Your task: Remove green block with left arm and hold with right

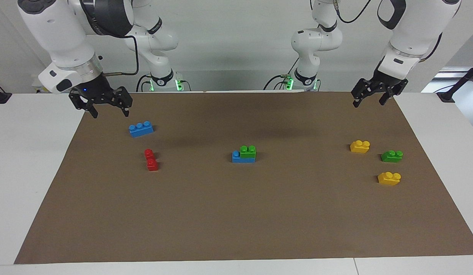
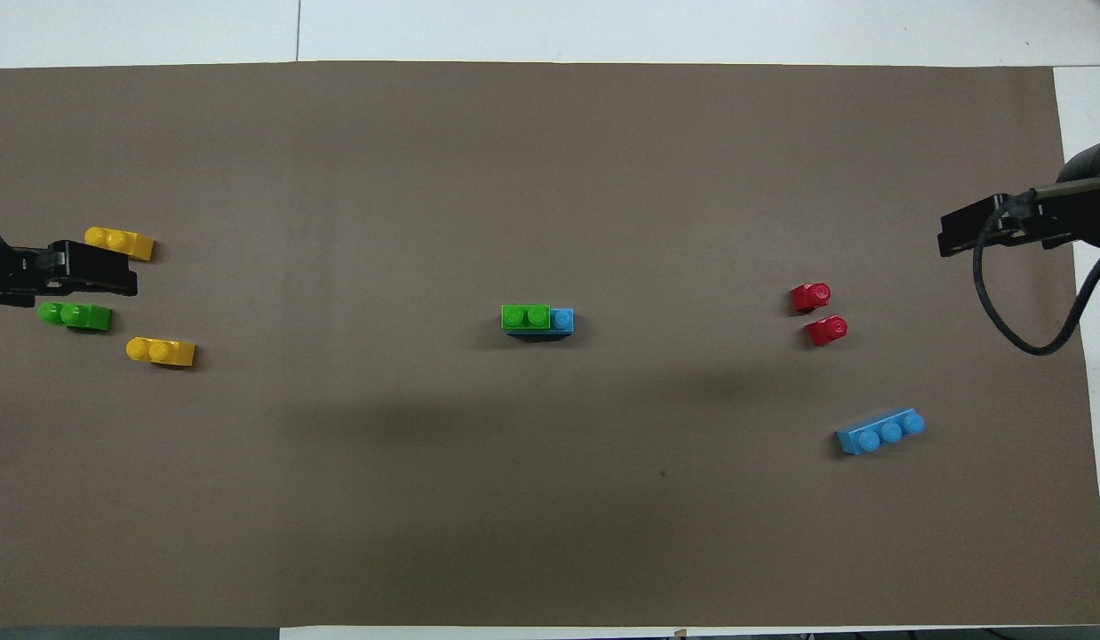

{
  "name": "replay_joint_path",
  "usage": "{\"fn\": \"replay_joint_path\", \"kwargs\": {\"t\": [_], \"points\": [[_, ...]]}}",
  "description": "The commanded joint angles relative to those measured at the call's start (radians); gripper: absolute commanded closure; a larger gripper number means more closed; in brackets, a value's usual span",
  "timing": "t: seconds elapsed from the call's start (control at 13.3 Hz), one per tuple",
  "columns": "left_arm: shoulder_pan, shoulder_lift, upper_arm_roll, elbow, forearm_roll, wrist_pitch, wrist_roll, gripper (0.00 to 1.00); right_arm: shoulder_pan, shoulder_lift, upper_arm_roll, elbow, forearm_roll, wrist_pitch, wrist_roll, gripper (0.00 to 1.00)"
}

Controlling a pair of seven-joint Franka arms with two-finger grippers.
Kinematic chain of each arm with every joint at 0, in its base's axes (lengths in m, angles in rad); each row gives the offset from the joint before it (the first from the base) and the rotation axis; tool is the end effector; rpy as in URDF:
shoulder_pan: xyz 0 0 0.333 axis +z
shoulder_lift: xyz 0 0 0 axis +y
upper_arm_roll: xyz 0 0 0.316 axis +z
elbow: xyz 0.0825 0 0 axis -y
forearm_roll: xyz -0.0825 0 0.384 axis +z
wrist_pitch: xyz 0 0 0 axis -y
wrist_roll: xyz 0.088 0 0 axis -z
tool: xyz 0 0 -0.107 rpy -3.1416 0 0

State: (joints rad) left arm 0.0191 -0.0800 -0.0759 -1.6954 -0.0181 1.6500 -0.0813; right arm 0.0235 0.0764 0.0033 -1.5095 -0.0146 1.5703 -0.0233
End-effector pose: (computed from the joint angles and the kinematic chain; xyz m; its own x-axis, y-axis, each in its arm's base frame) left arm 0.5349 -0.0338 0.6159 0.9991 0.0260 0.0333 0.0255 -0.9996 0.0148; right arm 0.5777 0.0138 0.6101 0.9986 0.0501 -0.0159 0.0503 -0.9986 0.0140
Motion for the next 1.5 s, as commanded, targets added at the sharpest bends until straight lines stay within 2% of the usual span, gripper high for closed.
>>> {"fn": "replay_joint_path", "kwargs": {"t": [0.0,0.15,0.38,0.75,0.98,1.28,1.43], "points": [[0.010,-0.004,-0.001,0.005,0.000,-0.012,0.015,0.00,0.003,0.002,0.009,0.011,-0.002,-0.054,-0.009,0.00],[0.009,-0.004,-0.001,0.005,0.000,-0.019,0.006,0.00,0.001,0.000,0.056,0.006,0.025,-0.059,-0.129,0.00],[0.007,-0.006,-0.001,0.003,0.000,-0.032,0.003,0.00,0.003,0.006,0.072,-0.014,0.091,-0.036,-0.236,0.00],[0.005,-0.011,-0.001,0.000,-0.002,-0.038,0.002,0.00,-0.002,0.028,0.178,-0.102,0.123,0.135,-0.374,0.00],[0.005,-0.015,-0.002,-0.010,-0.008,-0.049,-0.056,0.00,-0.005,0.031,0.225,-0.196,0.160,0.281,-0.487,0.00],[-0.011,-0.023,-0.004,-0.032,-0.020,-0.052,-0.237,0.00,-0.008,0.040,0.306,-0.366,0.160,0.581,-0.636,0.00],[-0.039,-0.034,-0.004,-0.046,-0.022,-0.049,-0.361,0.00,-0.008,0.051,0.331,-0.408,0.160,0.661,-0.693,0.00]]}}
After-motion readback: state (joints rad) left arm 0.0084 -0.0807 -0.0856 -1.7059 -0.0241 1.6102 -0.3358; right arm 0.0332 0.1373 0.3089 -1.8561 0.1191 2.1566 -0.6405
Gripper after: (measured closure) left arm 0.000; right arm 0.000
